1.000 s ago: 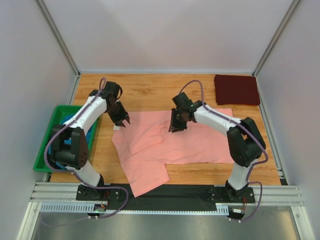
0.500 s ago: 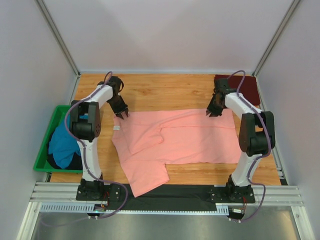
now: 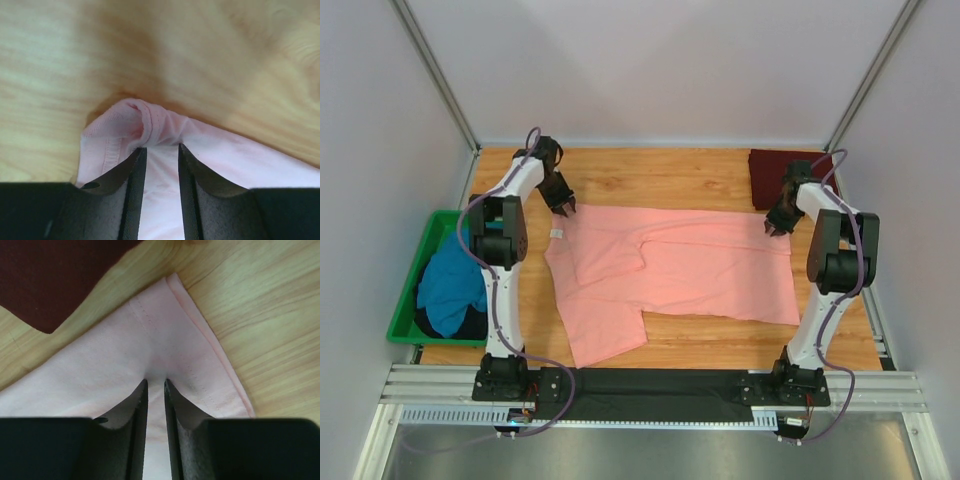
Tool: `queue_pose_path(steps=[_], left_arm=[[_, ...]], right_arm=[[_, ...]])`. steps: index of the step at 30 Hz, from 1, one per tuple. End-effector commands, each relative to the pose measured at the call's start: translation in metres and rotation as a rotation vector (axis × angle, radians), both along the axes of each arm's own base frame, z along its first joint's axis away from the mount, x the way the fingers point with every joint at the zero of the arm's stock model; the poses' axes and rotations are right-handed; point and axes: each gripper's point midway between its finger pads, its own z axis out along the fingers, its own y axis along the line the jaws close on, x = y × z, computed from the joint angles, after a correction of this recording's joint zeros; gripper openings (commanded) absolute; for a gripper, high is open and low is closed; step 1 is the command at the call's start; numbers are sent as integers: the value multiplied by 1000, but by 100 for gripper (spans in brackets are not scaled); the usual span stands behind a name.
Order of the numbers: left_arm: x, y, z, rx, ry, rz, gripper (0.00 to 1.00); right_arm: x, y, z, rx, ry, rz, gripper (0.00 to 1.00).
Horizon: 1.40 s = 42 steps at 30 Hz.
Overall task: Fold and stack the t-shirts
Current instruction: Fold the tshirt
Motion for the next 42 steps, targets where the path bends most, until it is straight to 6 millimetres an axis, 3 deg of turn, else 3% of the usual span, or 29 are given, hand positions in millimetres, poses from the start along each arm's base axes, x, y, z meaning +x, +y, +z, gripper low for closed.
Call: queue_pose_path(steps=[1, 5, 6, 9, 12, 14, 15, 17, 19, 20, 21, 22, 23, 26, 27, 32, 35, 37, 39, 42], left_arm=[[25, 5, -8, 11, -53, -45, 40], [40, -15, 30, -99, -151, -119, 44], [41, -18, 41, -111, -175, -135, 47], [31, -20, 103, -127, -253, -143, 54], [-7, -20, 133, -135, -229, -146, 55], [-28, -24, 140, -153, -222, -154, 59], [-51, -27, 141, -136, -177, -179, 60], [-73, -30, 138, -81, -122, -271, 60], [-103, -41, 131, -37, -45, -345, 59], [-120, -47, 128, -41, -27, -370, 59], [-130, -50, 126, -46, -20, -372, 59], [-138, -50, 126, -47, -18, -359, 59], [-158, -52, 127, -55, -11, -336, 59], [-189, -56, 126, -74, 4, -297, 59], [-211, -59, 120, -90, 32, -274, 59], [-280, -59, 96, -107, 173, -222, 55], [-308, -61, 83, -130, 209, -179, 56], [-325, -81, 83, -278, 249, -151, 58], [-346, -85, 68, -320, 304, -131, 59], [-365, -71, 61, -213, 317, -139, 61]], right_arm=[[10, -25, -17, -80, 10, 11, 22], [20, -24, 5, -68, -14, 13, 22], [31, -23, 25, -64, -49, 7, 22], [19, -20, 65, -40, -30, -36, 25], [-22, -7, 87, 20, 64, -78, 31], [-45, 12, 99, 110, 87, -72, 37], [-69, 22, 96, 147, 159, -70, 39], [-96, 30, 110, 174, 182, -86, 44], [-137, 34, 100, 179, 282, -132, 45], [-150, 37, 109, 199, 256, -185, 48], [-157, 40, 106, 222, 250, -210, 49], [-176, 44, 93, 244, 294, -241, 50], [-182, 44, 94, 253, 284, -292, 51], [-195, 40, 81, 230, 323, -320, 51], [-197, 36, 75, 216, 355, -323, 51], [-195, 26, 58, 205, 389, -329, 50], [-211, 22, 48, 177, 454, -410, 51], [-225, 29, 40, 224, 497, -495, 50], [-229, 28, 33, 247, 487, -552, 50], [-225, 19, 29, 225, 437, -616, 51]])
